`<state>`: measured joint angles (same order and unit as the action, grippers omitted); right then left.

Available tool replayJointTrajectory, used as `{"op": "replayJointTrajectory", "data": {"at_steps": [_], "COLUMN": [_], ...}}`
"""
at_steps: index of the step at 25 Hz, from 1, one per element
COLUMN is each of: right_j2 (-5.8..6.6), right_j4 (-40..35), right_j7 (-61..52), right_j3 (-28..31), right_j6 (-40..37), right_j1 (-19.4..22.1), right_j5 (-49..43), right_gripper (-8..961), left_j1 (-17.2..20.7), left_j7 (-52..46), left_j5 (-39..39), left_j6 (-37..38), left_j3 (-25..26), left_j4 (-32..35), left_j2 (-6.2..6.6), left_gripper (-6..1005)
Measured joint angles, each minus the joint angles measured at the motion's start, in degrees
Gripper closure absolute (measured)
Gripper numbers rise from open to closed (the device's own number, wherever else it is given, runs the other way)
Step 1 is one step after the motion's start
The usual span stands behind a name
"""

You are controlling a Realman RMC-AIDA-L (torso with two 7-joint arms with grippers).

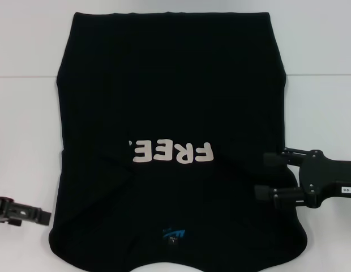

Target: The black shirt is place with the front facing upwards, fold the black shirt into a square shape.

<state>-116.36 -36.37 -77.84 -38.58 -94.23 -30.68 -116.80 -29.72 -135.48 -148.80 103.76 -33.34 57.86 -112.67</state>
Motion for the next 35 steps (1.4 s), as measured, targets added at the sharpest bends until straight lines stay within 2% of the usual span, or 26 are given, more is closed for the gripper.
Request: {"op": "replayJointTrajectory", "data": {"at_steps": [4,15,35], "right_j2": [0.00,0.41,0.71], "right_j4": [0.1,1.7,2.0], "right_j7": [-0.5,-0.9,-2.3], "right_j3": [0.0,0.0,0.4], "right_j6": [0.3,0.5,0.5], "right_j1": [0.1,0.2,-0.3], "right_j5": [0.0,0.0,0.0], "right_gripper": [8,9,9], "left_j1": [-0.8,-1.7,-1.7], "left_j7": [-0.2,-0.2,2.2], "left_j5": [-1.2,-4.2,-4.2], "left_j6": [0.5,-3.7,-5.0], "left_j3": [-3.0,-8.4,-12.0], "left_j4": [3.9,2.6,2.9], "left_j2": [-2.09,-4.70,-5.71], "left_gripper": [147,158,180]}}
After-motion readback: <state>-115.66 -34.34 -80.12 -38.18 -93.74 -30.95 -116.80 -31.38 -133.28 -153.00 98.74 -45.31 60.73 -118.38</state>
